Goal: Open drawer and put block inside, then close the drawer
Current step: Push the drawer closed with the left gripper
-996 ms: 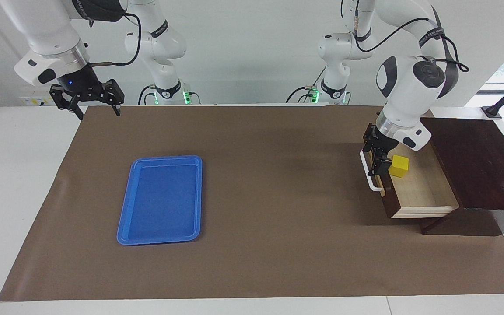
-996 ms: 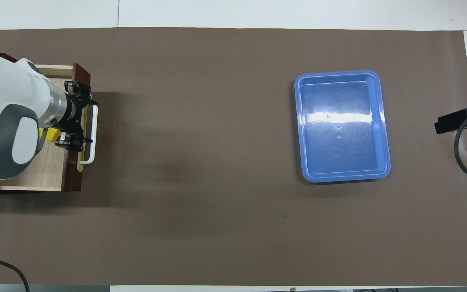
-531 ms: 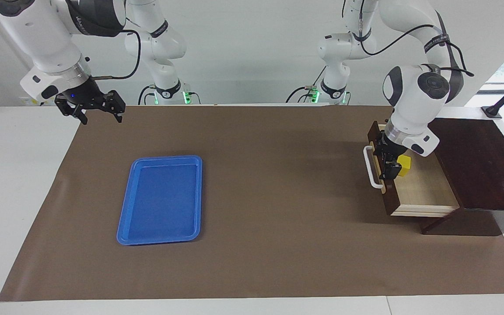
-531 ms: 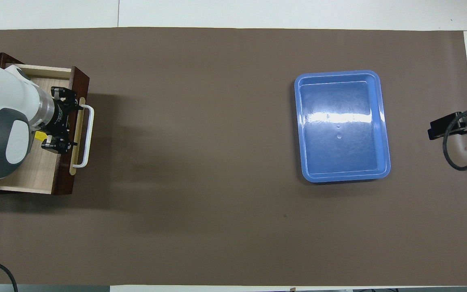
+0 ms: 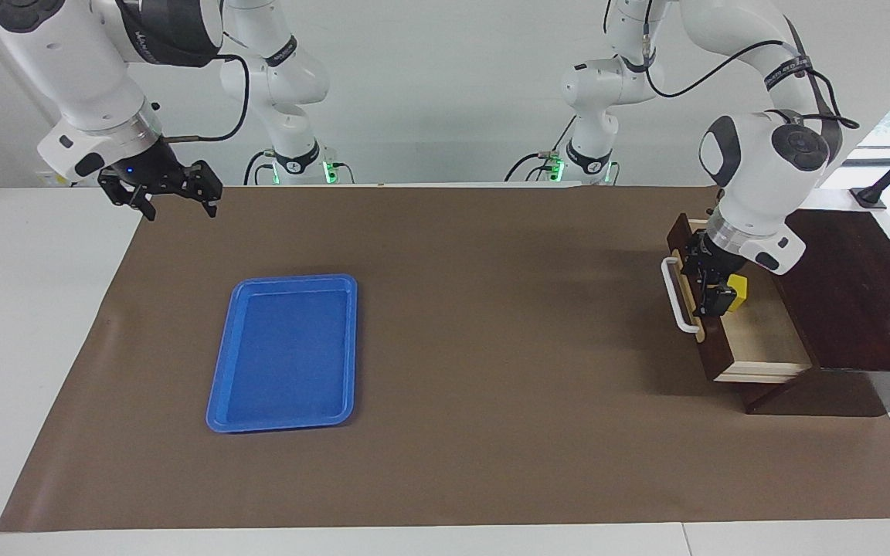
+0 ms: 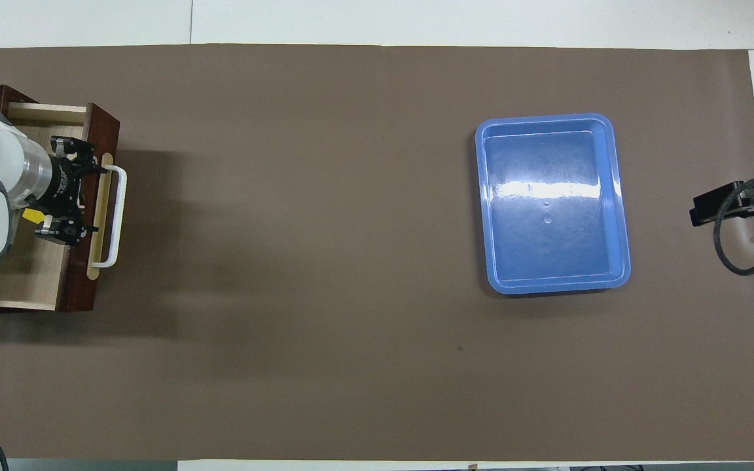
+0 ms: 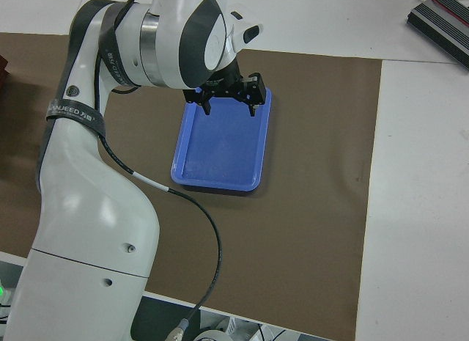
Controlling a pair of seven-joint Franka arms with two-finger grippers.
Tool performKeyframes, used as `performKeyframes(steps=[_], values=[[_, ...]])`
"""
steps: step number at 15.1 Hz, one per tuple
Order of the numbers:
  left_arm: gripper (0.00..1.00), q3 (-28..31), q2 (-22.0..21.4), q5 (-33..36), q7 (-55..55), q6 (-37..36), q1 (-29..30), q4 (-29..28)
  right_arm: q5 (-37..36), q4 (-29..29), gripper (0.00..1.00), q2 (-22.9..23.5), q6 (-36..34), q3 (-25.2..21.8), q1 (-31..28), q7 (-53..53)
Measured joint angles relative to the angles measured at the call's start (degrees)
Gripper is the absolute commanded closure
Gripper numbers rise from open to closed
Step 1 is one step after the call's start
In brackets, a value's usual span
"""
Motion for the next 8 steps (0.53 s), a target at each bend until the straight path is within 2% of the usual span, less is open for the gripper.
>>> performKeyframes(steps=[5,8], values=[[0.0,-0.16,-0.06,-0.13,5.86,0.43,2.96,0.01,0.0,0.0,0.0,-0.04,0.0,0.17,0.0,0.0],[0.0,0.39,0.0,0.73,12.18,1.67,7.26,-0.47,0.0,0.0,0.0,-0.04,0.0,0.27,0.01,0.0]])
